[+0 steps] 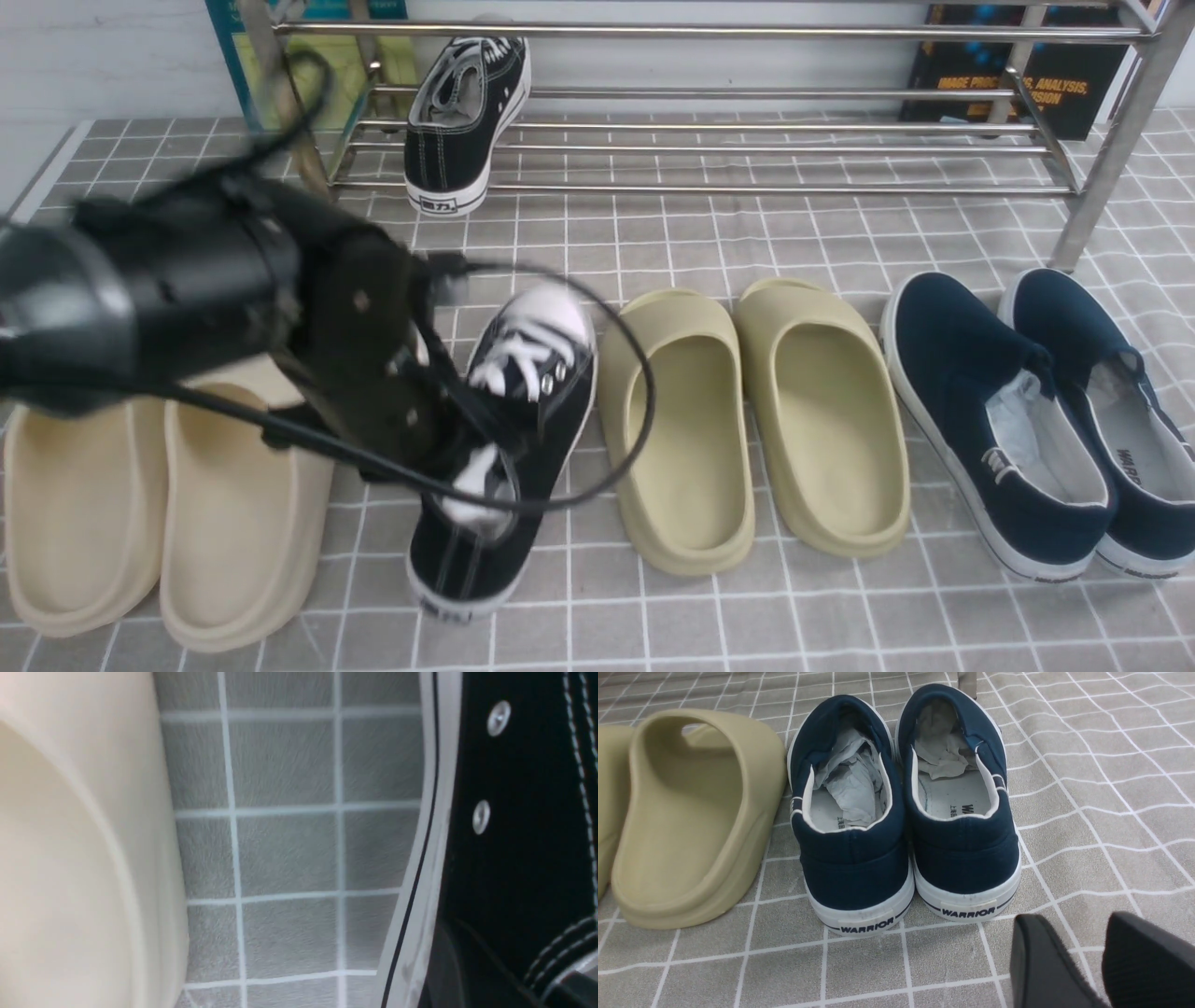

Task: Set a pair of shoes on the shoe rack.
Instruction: Use the left arm to put a shoe into the shoe rack

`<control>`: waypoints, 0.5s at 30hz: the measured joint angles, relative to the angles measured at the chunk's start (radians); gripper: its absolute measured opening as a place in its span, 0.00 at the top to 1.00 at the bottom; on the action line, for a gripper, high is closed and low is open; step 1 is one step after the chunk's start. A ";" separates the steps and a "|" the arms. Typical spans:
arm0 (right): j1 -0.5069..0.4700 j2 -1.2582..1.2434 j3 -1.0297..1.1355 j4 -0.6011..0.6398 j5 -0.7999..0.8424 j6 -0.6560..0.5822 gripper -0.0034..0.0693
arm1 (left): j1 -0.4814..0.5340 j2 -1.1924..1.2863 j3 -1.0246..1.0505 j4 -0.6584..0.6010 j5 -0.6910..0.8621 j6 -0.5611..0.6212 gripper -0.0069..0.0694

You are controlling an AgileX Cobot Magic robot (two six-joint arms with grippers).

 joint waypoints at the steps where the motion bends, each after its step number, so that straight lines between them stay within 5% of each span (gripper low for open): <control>1: 0.000 0.000 0.000 0.000 0.000 0.000 0.62 | 0.000 -0.012 -0.021 -0.001 0.007 0.000 0.93; 15: 0.000 0.000 0.000 0.000 0.000 0.000 0.62 | 0.103 0.170 -0.384 -0.099 0.088 0.029 0.93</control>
